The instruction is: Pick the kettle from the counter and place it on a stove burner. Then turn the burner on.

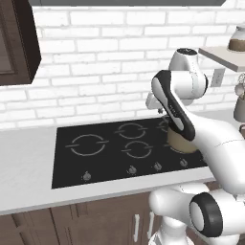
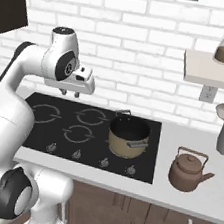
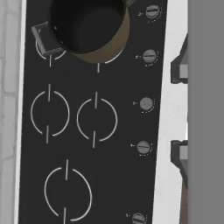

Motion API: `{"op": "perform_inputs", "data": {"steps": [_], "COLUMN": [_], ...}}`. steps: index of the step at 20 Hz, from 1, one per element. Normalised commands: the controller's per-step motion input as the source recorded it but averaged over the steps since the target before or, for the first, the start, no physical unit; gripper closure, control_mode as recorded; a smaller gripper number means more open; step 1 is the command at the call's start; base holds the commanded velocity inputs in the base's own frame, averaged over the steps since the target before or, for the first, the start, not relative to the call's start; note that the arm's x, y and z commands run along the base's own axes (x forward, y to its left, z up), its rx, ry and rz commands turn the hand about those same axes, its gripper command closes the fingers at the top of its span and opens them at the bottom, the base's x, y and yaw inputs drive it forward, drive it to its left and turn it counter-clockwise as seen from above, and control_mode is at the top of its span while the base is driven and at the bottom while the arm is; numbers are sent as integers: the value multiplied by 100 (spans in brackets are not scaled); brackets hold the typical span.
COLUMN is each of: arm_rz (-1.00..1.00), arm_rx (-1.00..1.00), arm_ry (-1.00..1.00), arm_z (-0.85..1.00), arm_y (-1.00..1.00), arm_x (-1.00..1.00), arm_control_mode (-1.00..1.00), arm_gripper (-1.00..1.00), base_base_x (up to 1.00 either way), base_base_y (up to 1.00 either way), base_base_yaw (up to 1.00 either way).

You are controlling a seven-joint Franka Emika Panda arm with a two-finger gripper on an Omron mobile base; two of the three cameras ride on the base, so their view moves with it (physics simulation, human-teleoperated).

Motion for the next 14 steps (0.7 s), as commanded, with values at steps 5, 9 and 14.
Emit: {"op": "perform_inputs", "data": {"steps": [5, 9, 14], "arm_rz": [0, -5, -9], "arm_rx": [0, 0, 0], "arm_ry": [0, 0, 0], "arm_z": [0, -6, -17], "arm_y": [-3, -28, -49], "arm_x": [-21, -49, -47], "arm_control_mode": [-100, -100, -100], "arm_gripper": [-100, -100, -100], "base_base_x": [0, 0, 0], "base_base_y": [0, 0, 0], "base_base_yaw": [0, 0, 0]}}
